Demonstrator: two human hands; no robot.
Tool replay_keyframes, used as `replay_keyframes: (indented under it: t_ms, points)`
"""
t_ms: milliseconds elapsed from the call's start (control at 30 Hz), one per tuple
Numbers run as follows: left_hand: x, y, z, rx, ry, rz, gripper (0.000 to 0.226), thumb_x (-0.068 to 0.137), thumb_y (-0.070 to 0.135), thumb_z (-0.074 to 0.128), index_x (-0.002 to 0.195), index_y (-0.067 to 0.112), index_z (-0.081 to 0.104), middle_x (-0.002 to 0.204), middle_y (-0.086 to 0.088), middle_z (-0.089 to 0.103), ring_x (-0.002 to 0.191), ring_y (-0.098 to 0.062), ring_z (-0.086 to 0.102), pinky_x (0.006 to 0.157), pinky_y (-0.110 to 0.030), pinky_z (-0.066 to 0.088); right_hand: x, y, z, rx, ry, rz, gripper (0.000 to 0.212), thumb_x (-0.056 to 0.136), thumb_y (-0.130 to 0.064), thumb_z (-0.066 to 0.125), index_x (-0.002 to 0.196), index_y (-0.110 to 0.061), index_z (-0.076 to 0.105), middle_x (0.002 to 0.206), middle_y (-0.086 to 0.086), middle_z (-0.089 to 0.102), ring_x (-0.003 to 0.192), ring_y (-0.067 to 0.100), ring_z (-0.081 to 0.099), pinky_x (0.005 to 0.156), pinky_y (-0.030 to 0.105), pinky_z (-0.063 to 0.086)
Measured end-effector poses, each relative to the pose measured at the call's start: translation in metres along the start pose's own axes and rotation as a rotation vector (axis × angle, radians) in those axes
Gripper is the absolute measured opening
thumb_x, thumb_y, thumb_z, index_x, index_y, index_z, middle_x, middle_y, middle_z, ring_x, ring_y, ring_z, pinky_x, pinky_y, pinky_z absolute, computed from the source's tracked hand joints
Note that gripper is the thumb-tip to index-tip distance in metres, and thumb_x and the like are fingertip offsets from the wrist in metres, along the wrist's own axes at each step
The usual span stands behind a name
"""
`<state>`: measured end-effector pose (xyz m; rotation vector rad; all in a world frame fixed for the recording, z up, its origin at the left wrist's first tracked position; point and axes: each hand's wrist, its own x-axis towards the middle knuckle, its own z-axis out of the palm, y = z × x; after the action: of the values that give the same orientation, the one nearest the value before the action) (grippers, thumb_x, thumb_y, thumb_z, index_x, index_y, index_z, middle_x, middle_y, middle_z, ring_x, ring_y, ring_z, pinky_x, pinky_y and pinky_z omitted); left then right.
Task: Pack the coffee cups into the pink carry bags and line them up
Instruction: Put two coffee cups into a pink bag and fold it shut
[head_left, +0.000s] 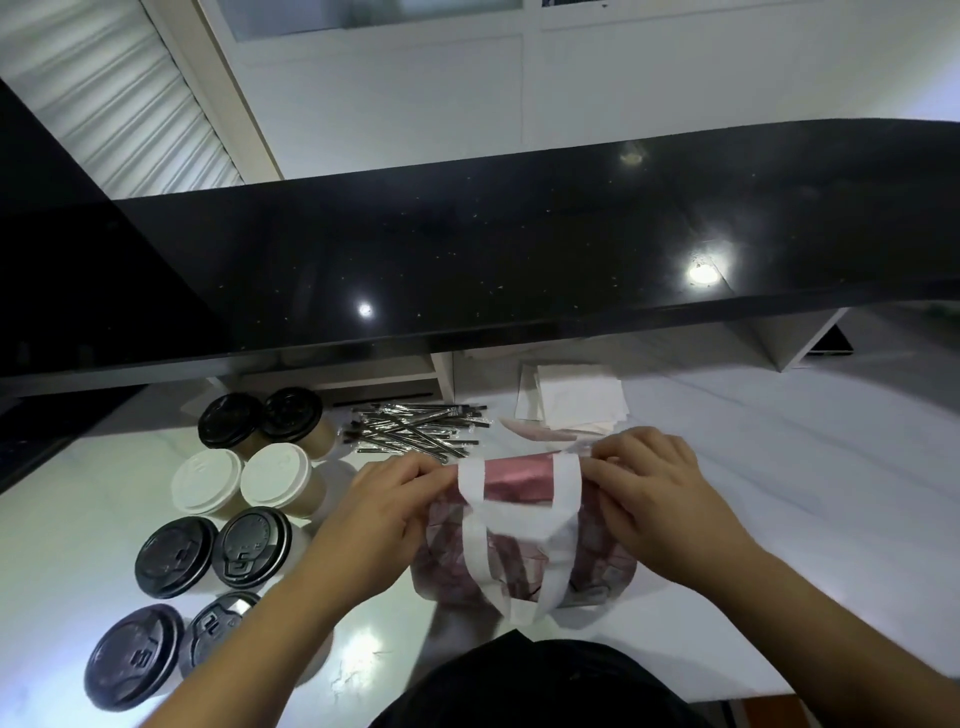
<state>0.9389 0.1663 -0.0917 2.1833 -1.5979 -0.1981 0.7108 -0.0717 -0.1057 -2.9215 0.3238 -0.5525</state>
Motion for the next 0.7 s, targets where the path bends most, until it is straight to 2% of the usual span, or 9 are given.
replay_keyframes:
  t_ms: [67, 133, 200, 267, 333, 467, 600, 700]
  points:
    - [0.009, 0.001, -0.002, 0.050, -0.059, 0.016, 0.061, 0.079, -0.004, 0.071, 0.130, 0.028, 0.069, 0.123, 0.012, 0.065, 0.111, -0.017, 0.057, 0.091, -0.033, 0.039, 0.010, -0.005, -0.003, -0.041, -0.077, -0.040, 0.033, 0.088, -0.028, 0.067, 0.121, -0.025, 0.070, 0.116, -0.004, 0.065, 0.106, 0.025, 0.057, 0.087, 0.042, 0.048]
    - [0.020, 0.007, -0.004, 0.102, -0.116, 0.013, 0.046, 0.087, 0.011, 0.070, 0.129, 0.029, 0.069, 0.124, 0.014, 0.067, 0.114, -0.017, 0.057, 0.094, -0.032, 0.038, 0.021, -0.010, -0.005, -0.038, -0.122, -0.042, 0.032, 0.088, -0.031, 0.075, 0.119, -0.025, 0.072, 0.115, -0.004, 0.066, 0.104, 0.024, 0.059, 0.086, 0.041, 0.051]
    - [0.033, 0.019, -0.008, 0.162, -0.097, 0.045, 0.029, 0.093, 0.034, 0.069, 0.122, 0.035, 0.070, 0.109, 0.013, 0.070, 0.104, -0.017, 0.061, 0.088, -0.032, 0.044, 0.030, -0.013, -0.005, -0.026, -0.120, -0.062, 0.022, 0.089, -0.031, 0.076, 0.109, -0.022, 0.076, 0.109, -0.003, 0.067, 0.098, 0.025, 0.061, 0.082, 0.040, 0.051]
    - [0.045, 0.032, -0.005, 0.250, -0.033, 0.144, 0.031, 0.090, 0.049, 0.073, 0.121, 0.043, 0.072, 0.089, 0.012, 0.072, 0.083, -0.016, 0.067, 0.072, -0.032, 0.052, 0.034, -0.017, -0.005, -0.012, -0.092, -0.077, 0.017, 0.090, -0.034, 0.076, 0.103, -0.023, 0.077, 0.101, -0.004, 0.068, 0.091, 0.024, 0.062, 0.077, 0.038, 0.051]
    - [0.054, 0.044, 0.003, 0.292, -0.041, 0.224, 0.033, 0.091, 0.046, 0.072, 0.123, 0.046, 0.070, 0.082, 0.011, 0.072, 0.075, -0.017, 0.068, 0.066, -0.032, 0.054, 0.035, -0.019, -0.005, 0.022, -0.081, -0.075, 0.015, 0.092, -0.035, 0.075, 0.103, -0.025, 0.077, 0.098, -0.005, 0.069, 0.087, 0.022, 0.062, 0.074, 0.036, 0.051]
    - [0.061, 0.050, 0.011, 0.295, 0.044, 0.221, 0.022, 0.096, 0.041, 0.061, 0.112, 0.044, 0.075, 0.081, 0.010, 0.072, 0.076, -0.020, 0.070, 0.064, -0.034, 0.055, 0.030, -0.016, -0.007, 0.070, -0.075, -0.060, 0.013, 0.094, -0.030, 0.071, 0.101, -0.020, 0.075, 0.095, -0.002, 0.068, 0.084, 0.023, 0.061, 0.072, 0.038, 0.055]
    - [0.058, 0.043, 0.017, 0.310, 0.005, 0.178, 0.028, 0.100, 0.044, 0.056, 0.115, 0.036, 0.078, 0.100, 0.012, 0.077, 0.093, -0.016, 0.072, 0.082, -0.035, 0.056, 0.016, -0.007, -0.015, 0.079, -0.028, -0.062, 0.022, 0.097, -0.034, 0.065, 0.107, -0.016, 0.074, 0.100, -0.002, 0.068, 0.090, 0.019, 0.059, 0.076, 0.032, 0.056]
    - [0.054, 0.041, 0.018, 0.264, 0.020, 0.183, 0.020, 0.097, 0.042, 0.068, 0.108, 0.032, 0.081, 0.096, 0.013, 0.077, 0.086, -0.015, 0.073, 0.078, -0.033, 0.059, 0.007, 0.000, -0.019, 0.063, -0.056, -0.037, 0.022, 0.092, -0.032, 0.073, 0.109, -0.018, 0.076, 0.101, -0.002, 0.070, 0.091, 0.019, 0.062, 0.076, 0.033, 0.059]
